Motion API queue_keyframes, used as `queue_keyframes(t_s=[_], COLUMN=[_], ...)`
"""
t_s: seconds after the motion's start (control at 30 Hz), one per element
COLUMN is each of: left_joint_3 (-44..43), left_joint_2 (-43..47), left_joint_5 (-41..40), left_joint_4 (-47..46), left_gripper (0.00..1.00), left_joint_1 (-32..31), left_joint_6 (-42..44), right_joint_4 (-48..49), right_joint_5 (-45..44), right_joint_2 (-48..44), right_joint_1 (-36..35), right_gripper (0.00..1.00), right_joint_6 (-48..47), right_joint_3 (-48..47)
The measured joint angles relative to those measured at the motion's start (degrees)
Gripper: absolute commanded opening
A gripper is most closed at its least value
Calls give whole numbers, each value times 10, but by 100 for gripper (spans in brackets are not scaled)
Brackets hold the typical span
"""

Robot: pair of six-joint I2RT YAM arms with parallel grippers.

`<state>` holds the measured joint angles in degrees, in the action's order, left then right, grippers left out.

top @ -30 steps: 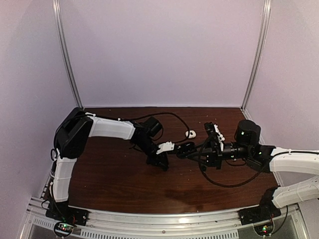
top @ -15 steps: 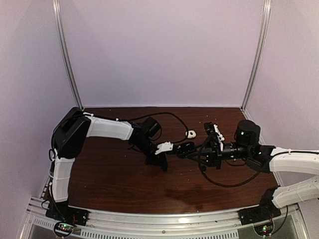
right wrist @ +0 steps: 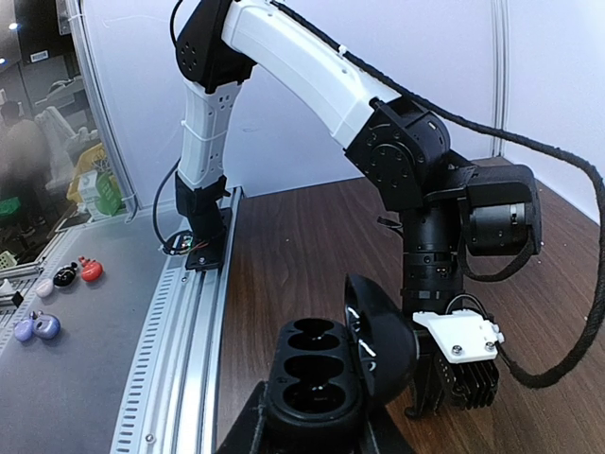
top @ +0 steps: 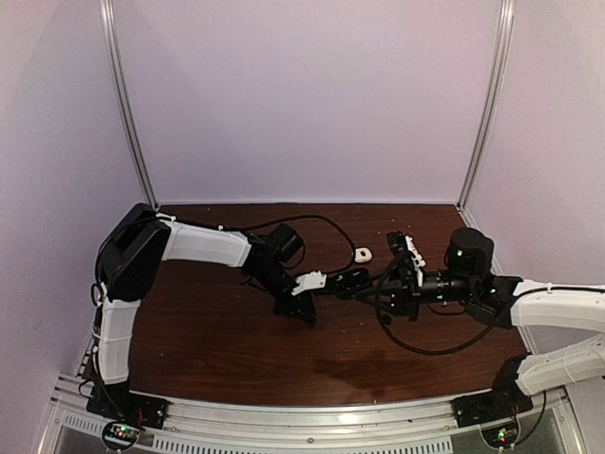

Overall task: Insert the wireless bluetooth earbuds into the charging case
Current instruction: Pick up the right earbud from the center of the board.

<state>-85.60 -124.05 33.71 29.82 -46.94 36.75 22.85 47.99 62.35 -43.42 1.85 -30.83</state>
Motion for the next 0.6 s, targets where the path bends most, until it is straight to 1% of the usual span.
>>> queue_keyframes(t_s=[0.13, 0.2, 0.27, 0.6], left_joint_3=[0, 2, 6, 61], left_joint_2=[0, 2, 6, 55], left_joint_5=[0, 0, -1, -8], left_joint_4=[0, 0, 0, -15], left_gripper=[12, 7, 0, 0], left_joint_1=[0, 0, 0, 0], left_joint_6=[0, 0, 1, -12], right_joint_4=[0, 0, 0, 0], right_joint_5=[-1, -3, -3, -9], right_joint_2=[0, 0, 0, 0], right_joint_1=[0, 0, 0, 0], right_gripper=[0, 0, 0, 0], right_joint_6=[0, 0, 0, 0], right_joint_3=[0, 0, 0, 0])
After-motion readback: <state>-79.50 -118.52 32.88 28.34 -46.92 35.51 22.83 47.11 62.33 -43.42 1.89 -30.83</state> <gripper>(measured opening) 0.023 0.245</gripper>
